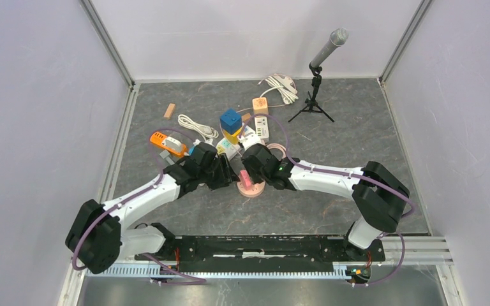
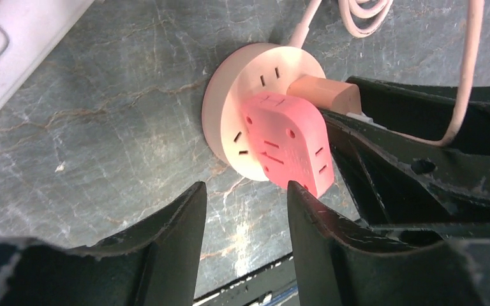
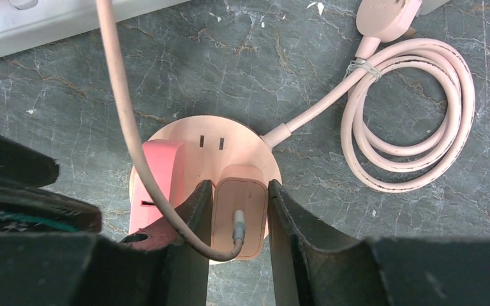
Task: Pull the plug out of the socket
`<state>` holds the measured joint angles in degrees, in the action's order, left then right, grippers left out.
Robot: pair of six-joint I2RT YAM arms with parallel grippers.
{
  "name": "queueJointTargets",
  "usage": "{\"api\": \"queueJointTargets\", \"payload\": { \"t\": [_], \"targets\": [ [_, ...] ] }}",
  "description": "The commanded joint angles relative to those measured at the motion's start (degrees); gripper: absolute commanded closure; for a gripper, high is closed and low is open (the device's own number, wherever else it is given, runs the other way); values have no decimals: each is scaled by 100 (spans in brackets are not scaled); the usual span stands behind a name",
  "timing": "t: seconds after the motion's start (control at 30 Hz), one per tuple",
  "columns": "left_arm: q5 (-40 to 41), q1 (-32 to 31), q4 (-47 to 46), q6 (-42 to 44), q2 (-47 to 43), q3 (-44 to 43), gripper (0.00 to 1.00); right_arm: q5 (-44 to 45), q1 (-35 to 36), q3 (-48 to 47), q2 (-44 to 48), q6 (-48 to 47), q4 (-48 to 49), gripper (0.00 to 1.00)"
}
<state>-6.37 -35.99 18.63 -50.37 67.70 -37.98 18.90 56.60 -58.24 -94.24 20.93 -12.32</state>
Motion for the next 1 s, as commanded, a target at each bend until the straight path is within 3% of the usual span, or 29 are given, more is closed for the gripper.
{"api": "queueJointTargets", "payload": {
  "t": [0.0, 0.13, 0.23, 0.27, 0.43, 0.77, 0.83, 0.9, 0.97],
  "targets": [
    [454, -206, -888, 15, 294, 85, 46, -109, -8, 50, -3, -8, 326, 79],
    [858, -471, -992, 36, 740, 93, 53, -116, -7, 48, -41, 129, 289, 81],
    [884, -532, -1154, 134, 996, 88, 57, -159, -8, 63, -34, 200, 301, 99],
    [904, -532, -1058, 190, 1080, -12, 58, -163, 4, 48, -42, 193, 292, 100],
    [1000, -541, -938, 252, 1263, -164, 65, -108, 0, 56, 33, 163, 289, 100],
    [931, -638, -1195, 172, 1404, 509, 81, -107, -8, 42, 80, 247, 295, 100],
    [914, -638, -1198, 176, 1371, 613, 81, -29, -8, 32, 39, 239, 233, 89],
    [899, -647, -1195, 201, 1366, 672, 81, -24, -17, 23, 17, 232, 196, 71],
    [922, -646, -1191, 220, 1368, 717, 81, -33, -21, 32, 9, 249, 173, 63]
  ]
}}
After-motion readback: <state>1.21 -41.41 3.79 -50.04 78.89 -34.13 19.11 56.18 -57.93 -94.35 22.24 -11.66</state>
